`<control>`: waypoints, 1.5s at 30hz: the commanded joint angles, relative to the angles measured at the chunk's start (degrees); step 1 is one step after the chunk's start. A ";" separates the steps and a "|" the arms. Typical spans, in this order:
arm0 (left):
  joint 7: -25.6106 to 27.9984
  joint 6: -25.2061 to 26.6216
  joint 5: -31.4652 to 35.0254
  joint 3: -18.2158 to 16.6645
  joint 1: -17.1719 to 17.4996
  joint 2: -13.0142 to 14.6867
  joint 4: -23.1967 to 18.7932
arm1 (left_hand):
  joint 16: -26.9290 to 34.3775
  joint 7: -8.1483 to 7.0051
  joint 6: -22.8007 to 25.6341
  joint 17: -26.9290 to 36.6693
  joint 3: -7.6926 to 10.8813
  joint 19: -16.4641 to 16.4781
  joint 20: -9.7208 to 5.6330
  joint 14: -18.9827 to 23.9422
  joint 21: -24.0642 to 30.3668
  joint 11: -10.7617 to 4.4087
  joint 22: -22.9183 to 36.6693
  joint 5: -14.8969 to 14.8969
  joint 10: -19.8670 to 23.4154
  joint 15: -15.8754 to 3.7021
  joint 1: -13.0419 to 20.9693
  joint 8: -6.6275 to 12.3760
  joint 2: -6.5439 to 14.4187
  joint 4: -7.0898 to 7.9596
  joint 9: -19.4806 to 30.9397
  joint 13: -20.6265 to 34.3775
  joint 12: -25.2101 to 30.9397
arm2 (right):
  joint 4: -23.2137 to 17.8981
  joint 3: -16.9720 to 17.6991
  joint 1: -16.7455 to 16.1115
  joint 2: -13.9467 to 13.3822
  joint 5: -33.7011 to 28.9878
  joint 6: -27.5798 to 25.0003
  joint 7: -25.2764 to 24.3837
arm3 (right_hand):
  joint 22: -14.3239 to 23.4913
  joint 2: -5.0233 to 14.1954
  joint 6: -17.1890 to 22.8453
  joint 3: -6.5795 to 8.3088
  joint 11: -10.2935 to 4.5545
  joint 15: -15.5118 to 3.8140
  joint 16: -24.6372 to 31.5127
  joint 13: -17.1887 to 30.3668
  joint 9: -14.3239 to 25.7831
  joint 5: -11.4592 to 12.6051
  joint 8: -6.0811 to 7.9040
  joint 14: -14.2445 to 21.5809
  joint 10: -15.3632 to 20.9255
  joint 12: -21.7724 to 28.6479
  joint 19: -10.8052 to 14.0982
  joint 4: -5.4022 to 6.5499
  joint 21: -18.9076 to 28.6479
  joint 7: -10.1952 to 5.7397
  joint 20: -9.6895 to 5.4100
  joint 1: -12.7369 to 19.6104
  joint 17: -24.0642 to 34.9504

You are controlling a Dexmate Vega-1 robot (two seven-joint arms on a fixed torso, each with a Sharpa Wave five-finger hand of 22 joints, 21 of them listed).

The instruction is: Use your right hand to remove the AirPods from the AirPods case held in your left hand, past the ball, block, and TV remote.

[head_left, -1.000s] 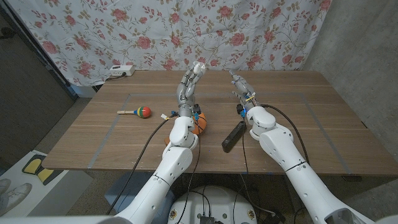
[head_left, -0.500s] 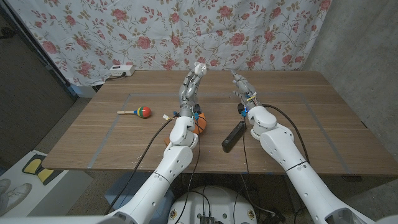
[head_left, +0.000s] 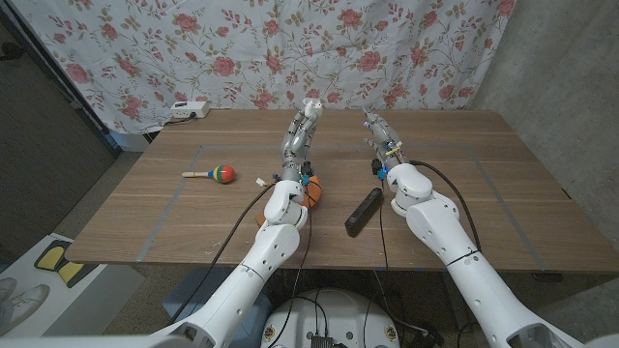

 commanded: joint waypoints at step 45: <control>-6.67 8.68 -21.22 0.97 0.78 5.55 -7.65 | 0.13 0.28 -1.23 -6.33 -0.08 4.14 -5.57 24.82 0.82 -0.90 0.21 0.57 3.12 -3.60 1.74 4.89 -0.37 -0.77 -0.94 12.01 3.90 | -4.69 2.16 -2.98 -3.68 1.57 -0.35 0.62 | 0.17 1.30 0.27 0.77 -0.10 0.62 0.55 -0.78 0.16 0.01 0.50 0.29 -0.11 -0.86 0.51 -1.28 0.35 -0.46 0.21 0.99 -0.48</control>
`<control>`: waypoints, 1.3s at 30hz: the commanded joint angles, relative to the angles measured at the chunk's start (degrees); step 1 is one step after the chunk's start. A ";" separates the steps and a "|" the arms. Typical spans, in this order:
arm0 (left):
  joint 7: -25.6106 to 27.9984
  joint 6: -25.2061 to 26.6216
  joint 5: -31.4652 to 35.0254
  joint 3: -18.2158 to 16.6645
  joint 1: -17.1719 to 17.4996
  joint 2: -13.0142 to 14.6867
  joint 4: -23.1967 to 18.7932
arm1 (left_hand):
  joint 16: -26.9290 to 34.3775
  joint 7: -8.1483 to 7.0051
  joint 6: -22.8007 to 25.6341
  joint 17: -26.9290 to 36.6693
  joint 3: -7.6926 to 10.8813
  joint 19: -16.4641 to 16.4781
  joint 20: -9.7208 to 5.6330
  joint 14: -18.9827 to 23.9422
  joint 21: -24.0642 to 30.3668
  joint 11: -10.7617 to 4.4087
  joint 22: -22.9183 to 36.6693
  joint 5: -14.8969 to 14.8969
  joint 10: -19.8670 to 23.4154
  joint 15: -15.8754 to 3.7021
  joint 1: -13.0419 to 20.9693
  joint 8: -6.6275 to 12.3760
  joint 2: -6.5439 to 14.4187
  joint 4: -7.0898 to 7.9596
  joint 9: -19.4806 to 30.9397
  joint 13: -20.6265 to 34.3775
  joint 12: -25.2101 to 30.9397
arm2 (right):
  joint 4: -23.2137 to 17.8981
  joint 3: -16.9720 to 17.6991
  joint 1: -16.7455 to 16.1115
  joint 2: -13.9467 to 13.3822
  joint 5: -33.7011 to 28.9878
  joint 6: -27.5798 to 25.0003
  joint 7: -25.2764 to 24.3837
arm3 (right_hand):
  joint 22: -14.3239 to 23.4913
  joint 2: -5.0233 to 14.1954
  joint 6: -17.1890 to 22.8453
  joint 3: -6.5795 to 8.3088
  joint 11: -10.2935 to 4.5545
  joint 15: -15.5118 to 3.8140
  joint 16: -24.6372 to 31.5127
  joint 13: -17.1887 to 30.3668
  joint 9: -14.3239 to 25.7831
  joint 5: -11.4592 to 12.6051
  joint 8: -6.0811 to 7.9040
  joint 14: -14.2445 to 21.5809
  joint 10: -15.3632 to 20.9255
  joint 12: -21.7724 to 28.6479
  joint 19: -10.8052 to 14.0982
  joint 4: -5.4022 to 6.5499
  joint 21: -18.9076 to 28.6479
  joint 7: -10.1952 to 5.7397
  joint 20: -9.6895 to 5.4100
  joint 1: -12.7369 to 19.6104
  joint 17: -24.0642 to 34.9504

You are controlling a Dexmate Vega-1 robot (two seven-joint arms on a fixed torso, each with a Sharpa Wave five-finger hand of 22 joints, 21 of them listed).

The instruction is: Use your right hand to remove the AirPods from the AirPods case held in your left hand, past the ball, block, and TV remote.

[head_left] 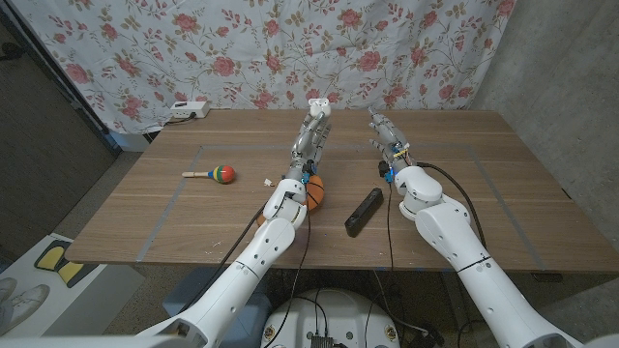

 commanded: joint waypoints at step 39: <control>2.74 9.32 -10.51 -2.71 3.21 10.47 -12.56 | 0.55 0.28 1.59 -0.28 -1.31 2.22 -1.14 3.89 0.42 -1.31 0.05 1.37 3.18 -1.60 1.34 1.39 0.68 -0.31 -1.11 12.08 0.65 | -4.98 -0.06 -3.62 -5.03 -5.94 4.90 -2.85 | 0.16 1.43 6.86 0.82 -2.07 -0.30 0.67 -1.16 0.15 0.10 2.60 0.45 0.70 -0.34 0.78 -1.51 0.36 -2.17 0.12 0.86 -0.62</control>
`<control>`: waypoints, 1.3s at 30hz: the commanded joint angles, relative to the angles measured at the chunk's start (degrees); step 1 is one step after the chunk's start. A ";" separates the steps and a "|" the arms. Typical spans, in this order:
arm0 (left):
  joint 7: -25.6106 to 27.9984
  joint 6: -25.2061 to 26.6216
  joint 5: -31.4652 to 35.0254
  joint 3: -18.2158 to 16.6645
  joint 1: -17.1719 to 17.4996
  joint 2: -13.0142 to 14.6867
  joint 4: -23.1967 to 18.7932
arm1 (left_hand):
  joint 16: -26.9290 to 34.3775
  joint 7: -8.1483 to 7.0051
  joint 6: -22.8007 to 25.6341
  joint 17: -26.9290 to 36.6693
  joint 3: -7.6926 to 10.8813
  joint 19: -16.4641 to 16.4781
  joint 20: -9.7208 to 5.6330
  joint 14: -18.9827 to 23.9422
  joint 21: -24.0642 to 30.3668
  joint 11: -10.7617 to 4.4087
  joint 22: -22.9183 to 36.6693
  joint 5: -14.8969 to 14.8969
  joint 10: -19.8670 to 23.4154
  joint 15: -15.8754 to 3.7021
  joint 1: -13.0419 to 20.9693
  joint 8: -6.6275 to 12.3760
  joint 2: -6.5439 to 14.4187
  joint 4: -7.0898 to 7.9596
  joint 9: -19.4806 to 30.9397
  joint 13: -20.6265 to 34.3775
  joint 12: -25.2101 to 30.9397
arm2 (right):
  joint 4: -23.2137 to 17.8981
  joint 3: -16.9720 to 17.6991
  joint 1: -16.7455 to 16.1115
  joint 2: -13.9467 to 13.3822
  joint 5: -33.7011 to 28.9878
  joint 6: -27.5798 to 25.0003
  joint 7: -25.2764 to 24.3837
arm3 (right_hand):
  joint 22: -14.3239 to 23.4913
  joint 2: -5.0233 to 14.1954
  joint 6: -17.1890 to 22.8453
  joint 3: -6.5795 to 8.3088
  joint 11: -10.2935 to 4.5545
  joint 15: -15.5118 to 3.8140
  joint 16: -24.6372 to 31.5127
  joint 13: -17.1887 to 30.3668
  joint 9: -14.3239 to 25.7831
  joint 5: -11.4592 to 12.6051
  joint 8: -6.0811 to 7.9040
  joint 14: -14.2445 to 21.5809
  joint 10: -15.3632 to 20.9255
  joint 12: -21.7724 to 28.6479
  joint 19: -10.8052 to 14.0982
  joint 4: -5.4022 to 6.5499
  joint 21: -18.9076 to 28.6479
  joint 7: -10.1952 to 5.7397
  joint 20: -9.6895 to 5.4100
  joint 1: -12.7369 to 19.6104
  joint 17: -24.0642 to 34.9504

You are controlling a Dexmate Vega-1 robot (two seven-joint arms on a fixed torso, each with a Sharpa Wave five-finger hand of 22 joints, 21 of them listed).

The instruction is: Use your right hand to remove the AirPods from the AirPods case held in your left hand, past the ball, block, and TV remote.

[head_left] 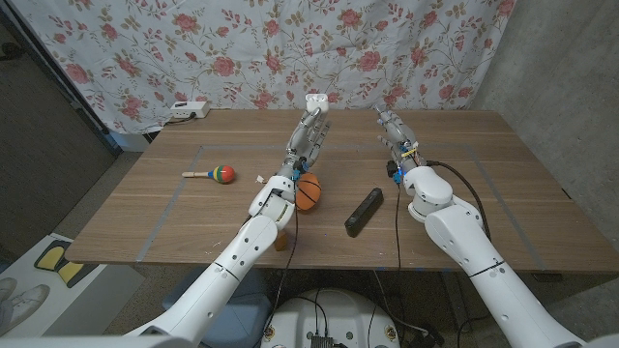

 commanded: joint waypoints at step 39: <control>-3.58 14.81 -20.12 -6.29 0.84 11.48 -4.87 | 1.24 1.55 3.48 -0.49 -1.58 4.97 1.54 6.21 1.28 -0.88 0.06 2.29 4.90 -2.41 1.81 1.29 -0.53 -0.28 -2.02 11.85 -0.12 | -7.56 1.49 -4.95 -8.28 -4.74 0.87 -2.80 | 0.15 1.19 6.34 0.82 -1.04 -0.33 0.43 -0.70 0.22 0.16 1.13 0.22 1.23 0.00 0.46 -1.42 0.33 -1.83 0.45 0.74 -0.50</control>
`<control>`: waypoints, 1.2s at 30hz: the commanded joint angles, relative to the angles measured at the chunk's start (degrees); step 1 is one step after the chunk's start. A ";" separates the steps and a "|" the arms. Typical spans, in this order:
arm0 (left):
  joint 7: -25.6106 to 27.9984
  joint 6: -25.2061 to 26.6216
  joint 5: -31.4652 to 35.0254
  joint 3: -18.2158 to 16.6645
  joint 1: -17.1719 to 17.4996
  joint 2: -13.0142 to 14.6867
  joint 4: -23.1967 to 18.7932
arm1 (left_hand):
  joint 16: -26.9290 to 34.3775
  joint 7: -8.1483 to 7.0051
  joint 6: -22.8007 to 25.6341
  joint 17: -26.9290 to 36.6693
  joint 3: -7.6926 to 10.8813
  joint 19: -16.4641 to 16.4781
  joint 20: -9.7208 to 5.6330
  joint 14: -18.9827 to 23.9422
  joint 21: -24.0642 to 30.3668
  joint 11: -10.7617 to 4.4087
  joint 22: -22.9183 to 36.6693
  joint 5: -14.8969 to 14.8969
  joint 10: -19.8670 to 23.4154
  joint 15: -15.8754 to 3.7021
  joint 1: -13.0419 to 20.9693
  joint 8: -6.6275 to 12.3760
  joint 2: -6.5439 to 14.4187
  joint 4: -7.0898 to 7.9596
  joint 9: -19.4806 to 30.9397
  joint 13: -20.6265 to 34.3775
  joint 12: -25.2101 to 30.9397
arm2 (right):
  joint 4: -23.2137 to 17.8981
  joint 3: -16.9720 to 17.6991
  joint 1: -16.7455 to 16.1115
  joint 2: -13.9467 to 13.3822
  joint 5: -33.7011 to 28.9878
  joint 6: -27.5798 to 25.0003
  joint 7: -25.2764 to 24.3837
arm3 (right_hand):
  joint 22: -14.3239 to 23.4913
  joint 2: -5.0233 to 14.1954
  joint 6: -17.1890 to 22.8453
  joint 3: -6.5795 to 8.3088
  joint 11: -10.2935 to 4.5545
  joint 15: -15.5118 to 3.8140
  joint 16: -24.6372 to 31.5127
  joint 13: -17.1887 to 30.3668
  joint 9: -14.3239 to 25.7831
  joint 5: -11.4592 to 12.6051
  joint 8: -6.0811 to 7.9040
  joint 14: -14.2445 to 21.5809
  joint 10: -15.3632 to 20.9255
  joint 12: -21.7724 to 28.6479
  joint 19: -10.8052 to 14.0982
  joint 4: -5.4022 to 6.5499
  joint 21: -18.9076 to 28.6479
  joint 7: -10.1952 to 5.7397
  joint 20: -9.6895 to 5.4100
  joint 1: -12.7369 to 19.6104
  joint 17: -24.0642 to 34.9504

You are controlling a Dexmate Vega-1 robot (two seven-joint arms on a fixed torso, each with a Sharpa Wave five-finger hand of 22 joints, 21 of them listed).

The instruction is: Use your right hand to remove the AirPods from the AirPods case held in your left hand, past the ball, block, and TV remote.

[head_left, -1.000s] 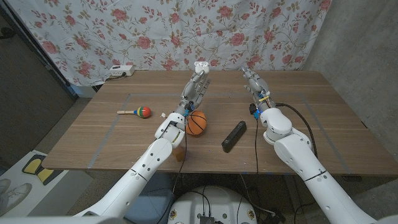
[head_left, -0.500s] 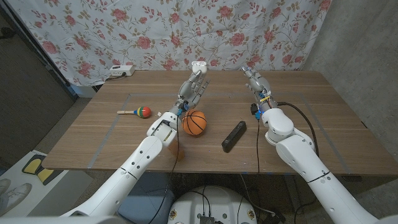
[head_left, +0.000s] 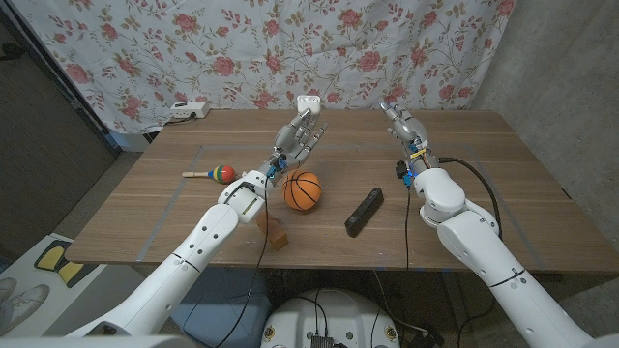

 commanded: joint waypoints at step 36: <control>-5.03 4.64 -3.35 -0.70 -2.56 4.10 4.21 | -0.09 0.67 1.76 -0.67 -1.21 2.87 -0.03 5.42 0.68 -1.22 0.16 2.32 4.00 -3.95 0.87 0.83 0.07 -0.10 -1.37 12.87 -0.25 | -14.62 12.82 -6.62 -17.18 -3.07 -6.73 3.76 | 0.18 2.78 -3.53 3.00 -4.02 -2.27 2.57 1.22 0.33 1.33 -2.70 3.06 6.87 2.74 1.74 -2.52 0.68 -0.58 -1.59 4.00 -0.02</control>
